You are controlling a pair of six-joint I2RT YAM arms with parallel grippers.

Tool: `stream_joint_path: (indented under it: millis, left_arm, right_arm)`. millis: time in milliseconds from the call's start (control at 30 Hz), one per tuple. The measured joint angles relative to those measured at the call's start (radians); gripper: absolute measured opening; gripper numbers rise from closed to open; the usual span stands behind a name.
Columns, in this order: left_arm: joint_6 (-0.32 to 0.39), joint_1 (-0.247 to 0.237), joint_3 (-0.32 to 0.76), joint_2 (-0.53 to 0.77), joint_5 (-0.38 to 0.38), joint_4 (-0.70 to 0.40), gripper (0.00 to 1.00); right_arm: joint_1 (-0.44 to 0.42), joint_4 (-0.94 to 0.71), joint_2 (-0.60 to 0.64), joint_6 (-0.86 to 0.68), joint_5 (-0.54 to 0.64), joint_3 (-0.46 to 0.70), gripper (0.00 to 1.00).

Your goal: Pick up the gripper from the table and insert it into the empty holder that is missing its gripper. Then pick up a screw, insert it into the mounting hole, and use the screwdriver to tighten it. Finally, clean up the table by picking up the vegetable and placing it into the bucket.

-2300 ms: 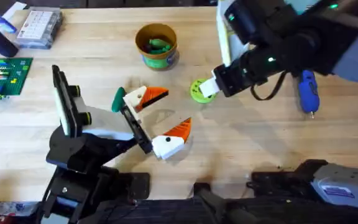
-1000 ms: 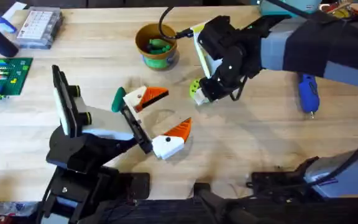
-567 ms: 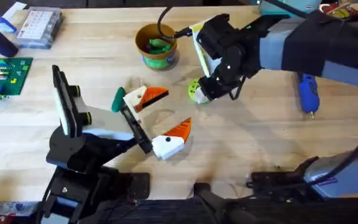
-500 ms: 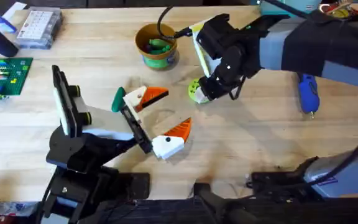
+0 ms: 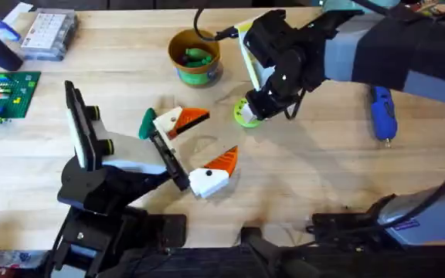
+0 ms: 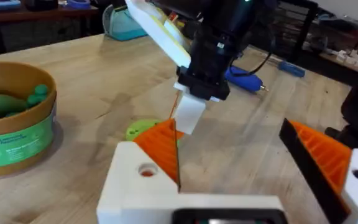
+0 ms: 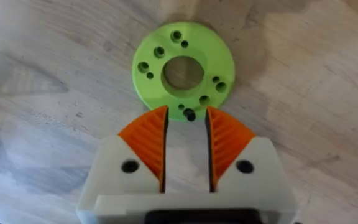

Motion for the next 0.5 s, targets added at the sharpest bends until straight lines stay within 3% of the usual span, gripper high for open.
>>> stream_joint_path:
  millis: [367,500]
  left_arm:
    - [0.0,0.0,0.0,0.0,0.0,0.0,0.99]
    - [0.0,0.0,0.0,0.0,0.0,0.0,0.99]
  right_arm:
    - [0.003,-0.009,0.021,0.0,-0.004,0.0,0.317]
    - [0.01,-0.01,0.034,-0.002,-0.003,0.005,0.248]
